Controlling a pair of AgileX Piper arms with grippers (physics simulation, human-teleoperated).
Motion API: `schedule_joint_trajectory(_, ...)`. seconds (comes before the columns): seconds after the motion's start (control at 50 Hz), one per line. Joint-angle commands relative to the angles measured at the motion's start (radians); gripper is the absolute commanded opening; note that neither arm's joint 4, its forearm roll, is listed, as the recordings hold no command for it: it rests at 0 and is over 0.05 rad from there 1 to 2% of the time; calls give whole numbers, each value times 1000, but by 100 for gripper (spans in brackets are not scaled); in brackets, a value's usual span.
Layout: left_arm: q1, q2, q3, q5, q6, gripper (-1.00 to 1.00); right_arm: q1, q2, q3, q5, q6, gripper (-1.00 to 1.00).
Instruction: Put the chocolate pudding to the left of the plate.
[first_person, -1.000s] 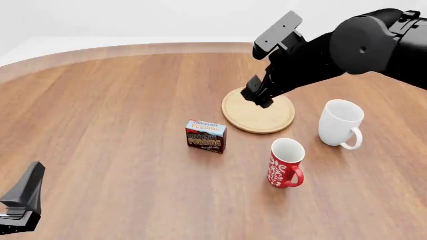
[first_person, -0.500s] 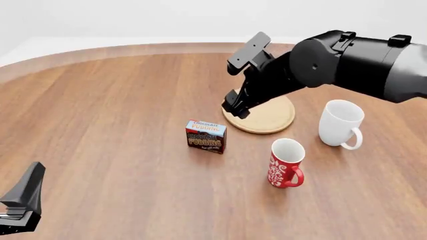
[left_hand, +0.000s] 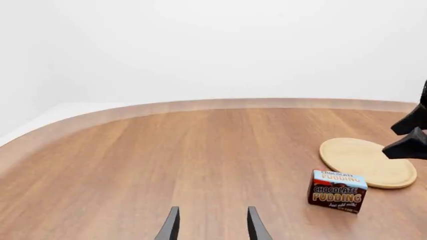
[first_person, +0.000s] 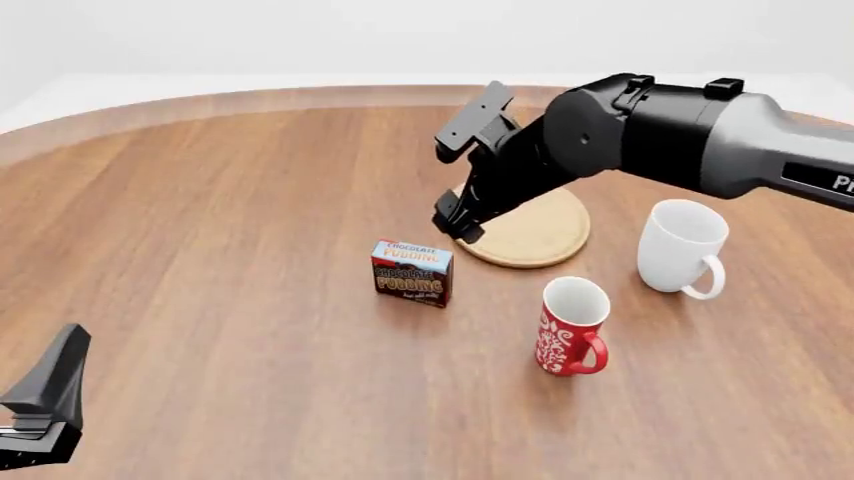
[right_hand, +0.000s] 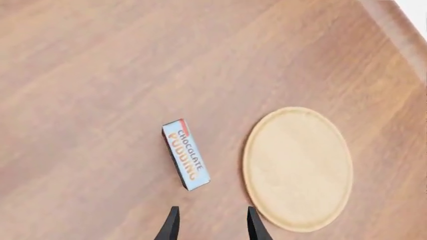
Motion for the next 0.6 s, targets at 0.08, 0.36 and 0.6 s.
schedule_joint_trajectory(0.08, 0, 0, 0, 0, 0, 100, -1, 66, -61, 22, -26, 100)
schedule_joint_trajectory(0.36, 0, 0, 0, 0, 0, 100, 23, 94, -55, -1, -3, 100)
schedule_joint_trajectory(0.6, 0, 0, 0, 0, 0, 100, 21, 139, -43, -25, 3, 100)
